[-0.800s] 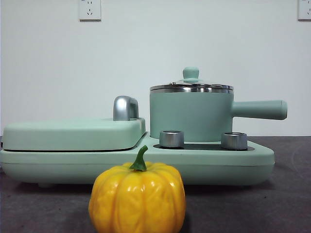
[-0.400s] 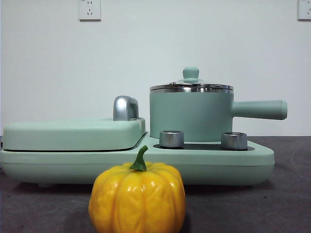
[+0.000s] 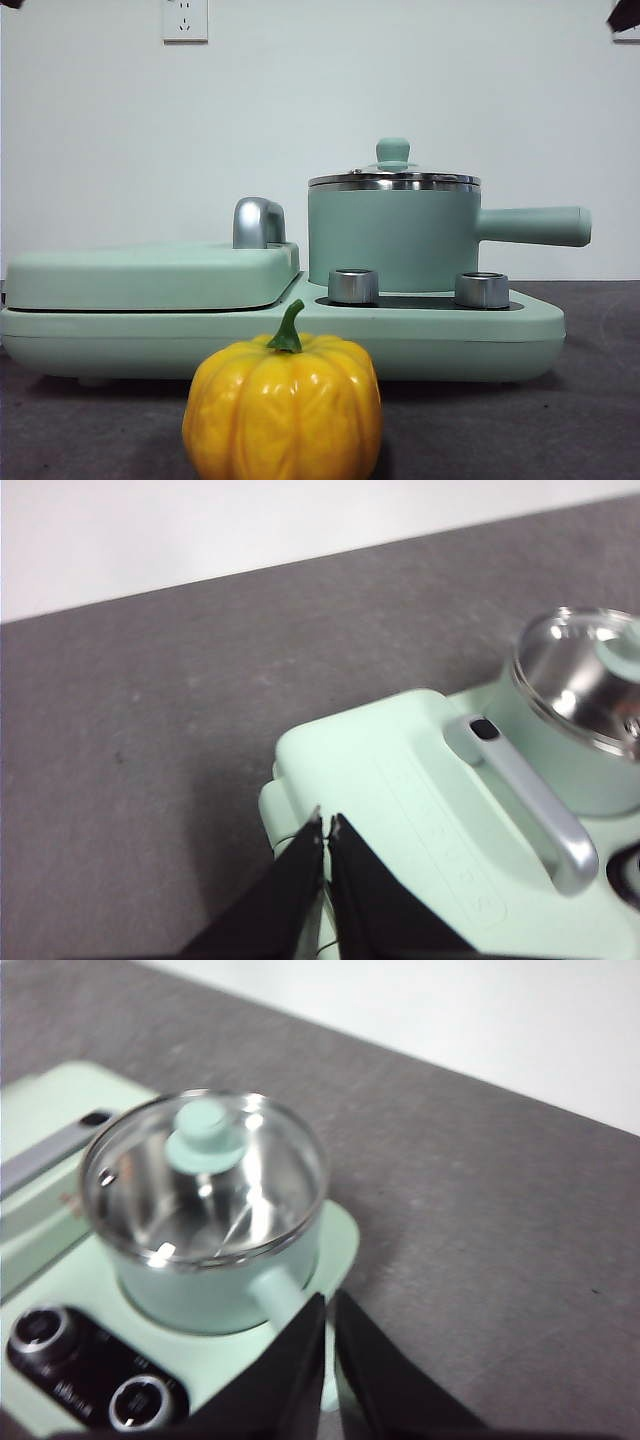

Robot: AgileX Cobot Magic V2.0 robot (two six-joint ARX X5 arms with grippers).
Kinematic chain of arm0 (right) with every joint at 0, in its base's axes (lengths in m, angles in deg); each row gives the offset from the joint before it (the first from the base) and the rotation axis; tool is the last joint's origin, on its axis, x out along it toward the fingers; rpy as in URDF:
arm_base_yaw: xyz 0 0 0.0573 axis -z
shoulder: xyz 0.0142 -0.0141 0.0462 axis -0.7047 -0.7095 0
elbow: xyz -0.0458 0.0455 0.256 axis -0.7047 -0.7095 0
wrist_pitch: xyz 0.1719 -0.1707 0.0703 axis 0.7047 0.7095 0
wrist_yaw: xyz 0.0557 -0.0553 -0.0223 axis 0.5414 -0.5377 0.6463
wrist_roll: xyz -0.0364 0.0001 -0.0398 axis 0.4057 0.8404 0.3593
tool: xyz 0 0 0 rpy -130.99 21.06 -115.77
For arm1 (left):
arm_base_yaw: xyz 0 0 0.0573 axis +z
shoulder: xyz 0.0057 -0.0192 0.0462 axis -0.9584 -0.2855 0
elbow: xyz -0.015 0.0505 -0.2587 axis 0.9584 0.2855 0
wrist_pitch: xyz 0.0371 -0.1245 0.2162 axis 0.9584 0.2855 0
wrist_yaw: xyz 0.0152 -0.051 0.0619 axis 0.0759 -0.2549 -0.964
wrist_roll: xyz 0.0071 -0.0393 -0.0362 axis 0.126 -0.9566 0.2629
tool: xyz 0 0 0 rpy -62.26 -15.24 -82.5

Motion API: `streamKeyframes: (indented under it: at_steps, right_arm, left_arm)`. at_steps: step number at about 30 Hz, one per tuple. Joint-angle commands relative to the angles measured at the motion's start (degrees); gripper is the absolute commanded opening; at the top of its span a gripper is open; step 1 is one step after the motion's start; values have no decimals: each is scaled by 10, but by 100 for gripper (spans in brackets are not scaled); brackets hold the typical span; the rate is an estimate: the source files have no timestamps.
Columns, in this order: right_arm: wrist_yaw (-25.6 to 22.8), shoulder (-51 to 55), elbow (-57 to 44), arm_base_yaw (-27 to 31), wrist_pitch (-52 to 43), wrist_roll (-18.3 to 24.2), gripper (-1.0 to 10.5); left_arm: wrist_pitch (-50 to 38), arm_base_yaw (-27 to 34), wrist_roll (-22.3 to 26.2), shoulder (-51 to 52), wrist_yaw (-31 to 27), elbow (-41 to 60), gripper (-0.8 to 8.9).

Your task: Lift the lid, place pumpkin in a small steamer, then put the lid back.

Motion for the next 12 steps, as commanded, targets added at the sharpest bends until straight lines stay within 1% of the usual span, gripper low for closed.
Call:
streamKeyframes:
  at_steps: [1,3,5,6,8,9,10,11,12]
  right_arm:
    - [0,-10,12,-18,4,44,12]
    - [0,-12,12,-31,9,62,12]
    - [0,-12,12,-41,11,77,12]
    - [0,-11,12,-45,11,80,13]
    - [0,-10,12,-48,11,80,66]
    - [0,-10,12,-49,11,80,135]
    - [0,-10,12,-50,11,77,204]
    - [-1,-10,12,-51,10,75,240]
    - [-2,-10,12,-52,10,74,251]
  left_arm:
    - [12,-17,75,-21,3,-25,10]
    - [23,-30,94,-33,3,-31,10]
    - [23,-40,99,-40,3,-32,11]
    - [21,-45,98,-43,3,-32,28]
    - [16,-52,95,-45,3,-32,130]
    - [13,-56,94,-45,4,-32,223]
    - [10,-58,95,-45,4,-32,292]
    - [5,-61,94,-45,4,-32,315]
    - [-1,-64,94,-45,5,-32,312]
